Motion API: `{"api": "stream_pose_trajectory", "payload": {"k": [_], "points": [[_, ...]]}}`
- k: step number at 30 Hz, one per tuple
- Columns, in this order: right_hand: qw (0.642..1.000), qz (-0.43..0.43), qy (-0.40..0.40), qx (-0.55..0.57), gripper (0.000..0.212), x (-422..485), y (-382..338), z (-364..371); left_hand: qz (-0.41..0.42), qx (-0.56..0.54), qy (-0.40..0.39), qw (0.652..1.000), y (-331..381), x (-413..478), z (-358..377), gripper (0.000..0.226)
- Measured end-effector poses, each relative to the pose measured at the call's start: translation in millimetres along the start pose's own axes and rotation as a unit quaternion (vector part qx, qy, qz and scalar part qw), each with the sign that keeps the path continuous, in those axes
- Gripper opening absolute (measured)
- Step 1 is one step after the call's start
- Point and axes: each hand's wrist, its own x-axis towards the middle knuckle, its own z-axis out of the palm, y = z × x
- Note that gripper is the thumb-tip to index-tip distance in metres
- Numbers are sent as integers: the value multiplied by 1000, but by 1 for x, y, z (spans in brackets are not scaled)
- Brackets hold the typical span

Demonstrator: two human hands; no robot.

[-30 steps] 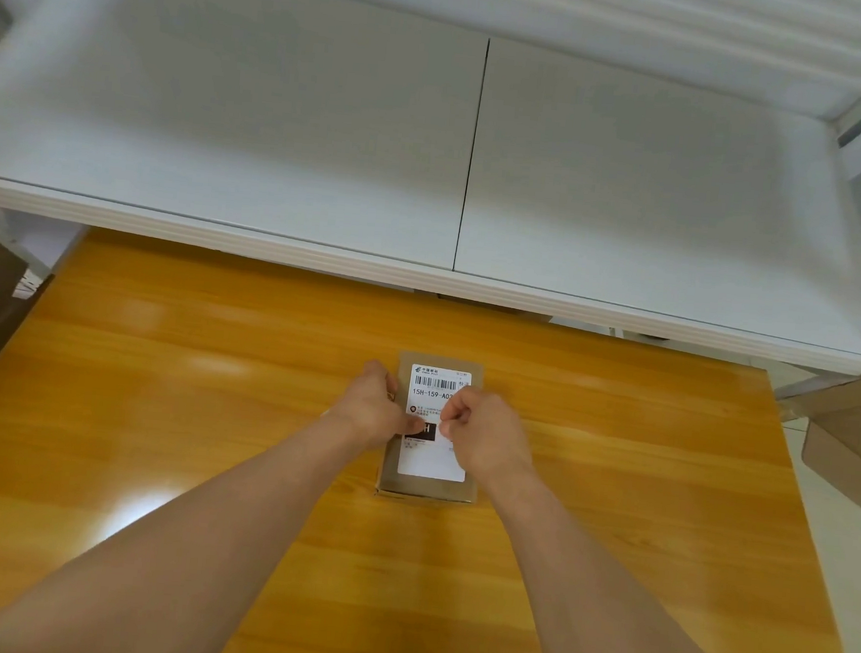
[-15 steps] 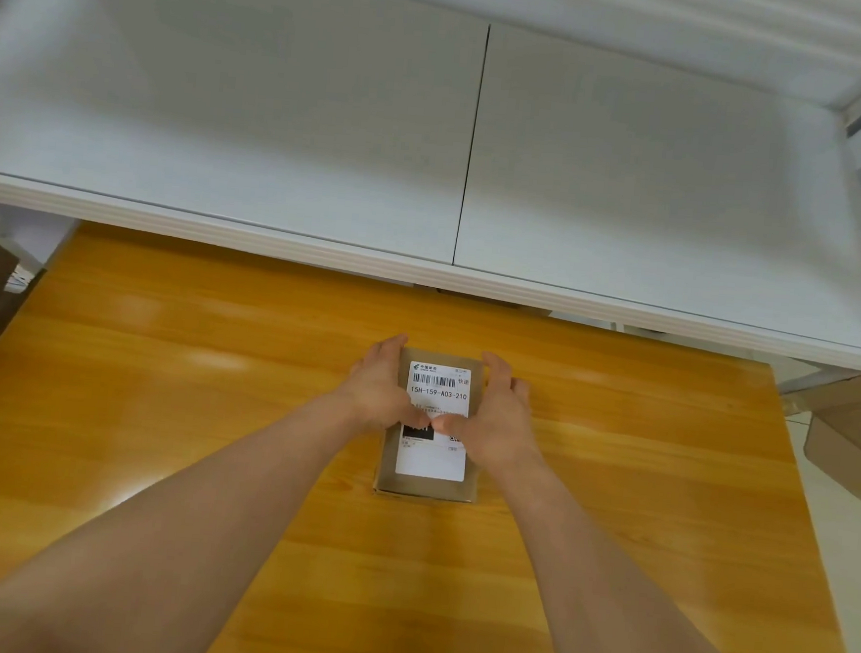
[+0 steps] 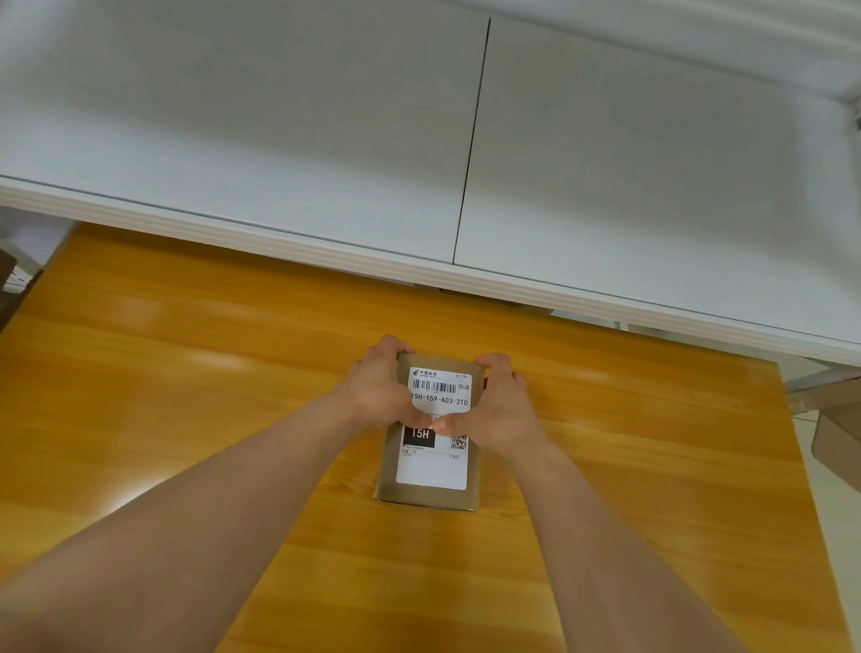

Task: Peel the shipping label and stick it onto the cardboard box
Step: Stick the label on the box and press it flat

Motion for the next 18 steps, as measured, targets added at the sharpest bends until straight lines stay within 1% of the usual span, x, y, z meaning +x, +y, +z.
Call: {"api": "stream_pose_trajectory", "payload": {"k": [3, 8, 11, 14, 18], "points": [[1000, 12, -7, 11, 102, 3, -2, -2, 2, -10, 8, 1000, 4, -2, -2, 91], [997, 34, -22, 70, 94, 6, 0, 1, -4, -43, 5, 999, 4, -2, -4, 70], [992, 48, -27, 110, 81, 6, -1, -1, -4, -60, 3, 998, 3, -1, -7, 56], [991, 50, -18, 120, 69, 8, -2, -1, -3, -74, 15, 997, 2, 0, -7, 45], [991, 59, 18, 118, 38, 13, -1, 1, -2, -92, 20, 996, 2, -1, -4, 32]]}}
